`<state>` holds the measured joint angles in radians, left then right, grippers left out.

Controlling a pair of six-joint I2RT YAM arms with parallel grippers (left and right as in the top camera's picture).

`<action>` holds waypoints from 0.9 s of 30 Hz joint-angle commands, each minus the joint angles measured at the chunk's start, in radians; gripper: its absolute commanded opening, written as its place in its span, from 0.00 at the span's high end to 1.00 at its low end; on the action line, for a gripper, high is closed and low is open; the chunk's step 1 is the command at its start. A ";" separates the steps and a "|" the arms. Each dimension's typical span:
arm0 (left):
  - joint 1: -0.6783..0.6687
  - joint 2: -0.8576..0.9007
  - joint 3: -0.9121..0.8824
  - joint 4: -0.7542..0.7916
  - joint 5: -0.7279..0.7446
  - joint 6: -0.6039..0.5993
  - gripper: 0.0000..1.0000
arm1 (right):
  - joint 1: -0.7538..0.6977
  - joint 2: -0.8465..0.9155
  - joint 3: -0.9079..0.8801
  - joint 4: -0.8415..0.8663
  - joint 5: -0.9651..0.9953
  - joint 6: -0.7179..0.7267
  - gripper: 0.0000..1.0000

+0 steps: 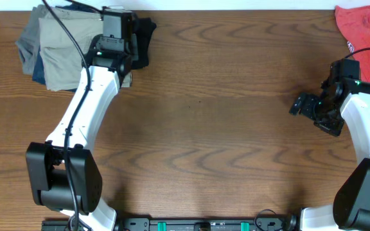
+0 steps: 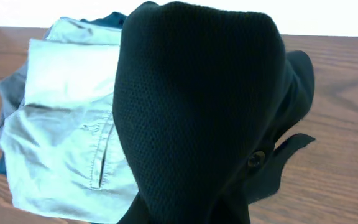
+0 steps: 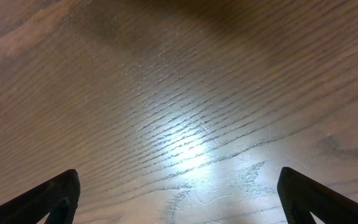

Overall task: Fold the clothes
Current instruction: 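Carry the black bundle with the left gripper onto the pants stack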

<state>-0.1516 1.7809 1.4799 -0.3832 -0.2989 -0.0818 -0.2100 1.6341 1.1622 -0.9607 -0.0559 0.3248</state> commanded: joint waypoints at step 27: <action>0.333 0.101 0.033 0.118 0.044 -0.062 0.70 | -0.005 -0.014 0.013 0.000 0.000 -0.011 0.01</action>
<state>0.1631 1.8439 1.4799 -0.2836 -0.2653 -0.1318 -0.2100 1.6341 1.1622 -0.9607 -0.0559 0.3252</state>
